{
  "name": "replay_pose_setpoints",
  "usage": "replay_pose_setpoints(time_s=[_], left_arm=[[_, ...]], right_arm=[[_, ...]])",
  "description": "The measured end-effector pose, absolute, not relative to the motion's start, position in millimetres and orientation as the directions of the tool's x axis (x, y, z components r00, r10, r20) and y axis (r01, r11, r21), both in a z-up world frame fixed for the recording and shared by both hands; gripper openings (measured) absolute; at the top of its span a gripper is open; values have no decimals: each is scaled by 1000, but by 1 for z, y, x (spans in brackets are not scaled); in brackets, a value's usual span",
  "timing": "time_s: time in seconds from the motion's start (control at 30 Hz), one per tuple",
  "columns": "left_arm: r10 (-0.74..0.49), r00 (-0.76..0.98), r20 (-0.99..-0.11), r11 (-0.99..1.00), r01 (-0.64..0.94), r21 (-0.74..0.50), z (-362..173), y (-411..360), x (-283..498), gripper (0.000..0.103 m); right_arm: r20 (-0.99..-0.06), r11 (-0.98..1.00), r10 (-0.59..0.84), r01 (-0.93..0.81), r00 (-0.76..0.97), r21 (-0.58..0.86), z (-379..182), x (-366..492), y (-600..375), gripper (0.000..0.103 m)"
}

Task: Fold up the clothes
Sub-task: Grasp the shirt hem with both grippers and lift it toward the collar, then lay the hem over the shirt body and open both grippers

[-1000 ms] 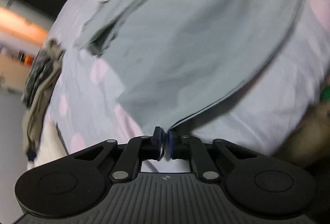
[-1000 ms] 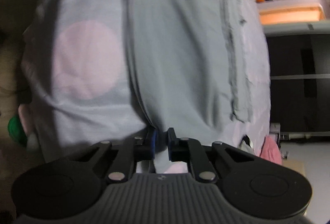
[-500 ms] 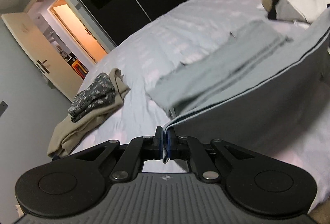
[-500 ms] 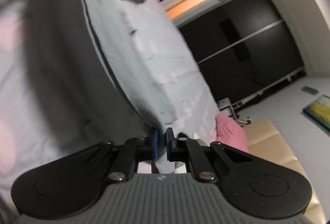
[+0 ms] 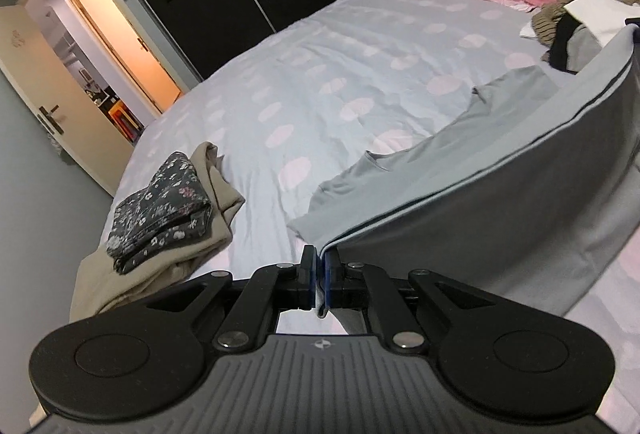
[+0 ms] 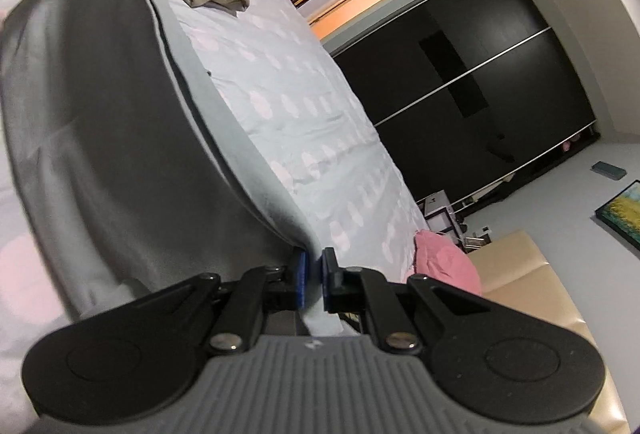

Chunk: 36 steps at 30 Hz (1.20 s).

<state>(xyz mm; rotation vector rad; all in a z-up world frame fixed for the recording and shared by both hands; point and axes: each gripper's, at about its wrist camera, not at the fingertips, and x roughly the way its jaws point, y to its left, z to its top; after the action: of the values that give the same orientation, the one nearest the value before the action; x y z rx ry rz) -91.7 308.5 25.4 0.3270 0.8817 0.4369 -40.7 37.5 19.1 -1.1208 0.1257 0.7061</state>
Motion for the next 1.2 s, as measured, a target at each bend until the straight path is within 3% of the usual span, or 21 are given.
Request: replay_pose_setpoints(time_s=[0.27,0.47,0.7,0.83,0.9,1.0,1.2], left_arm=[[488,515,-705,870,-222,440,0,359,-19,2],[465,467,-752,885,-237,400,-36,391,19,2],[448,433,-782,892,-275,359,-73,418,50,3],[438,414,-798,894,-298,336,-94,434,67,11],[445,409,-797,887,-322,331,-96,437,68,15],[469,419,-777,870,-371,325,-89,439,63,18],[461,472,-751,869,-414,273,-59,431,18,19]], right_arm=[[-473,230,420,-595,774,-770,4,35,94,9],[-597,242,369,-694,712,-678,-36,102,142,9],[-681,286,319,-751,660,-595,-82,144,164,9],[-720,335,315,-782,619,-525,-96,164,165,12],[-719,381,312,-775,621,-504,-97,170,164,21],[-717,483,306,-751,627,-450,-90,179,156,25],[-738,632,321,-715,593,-300,-61,181,122,25]])
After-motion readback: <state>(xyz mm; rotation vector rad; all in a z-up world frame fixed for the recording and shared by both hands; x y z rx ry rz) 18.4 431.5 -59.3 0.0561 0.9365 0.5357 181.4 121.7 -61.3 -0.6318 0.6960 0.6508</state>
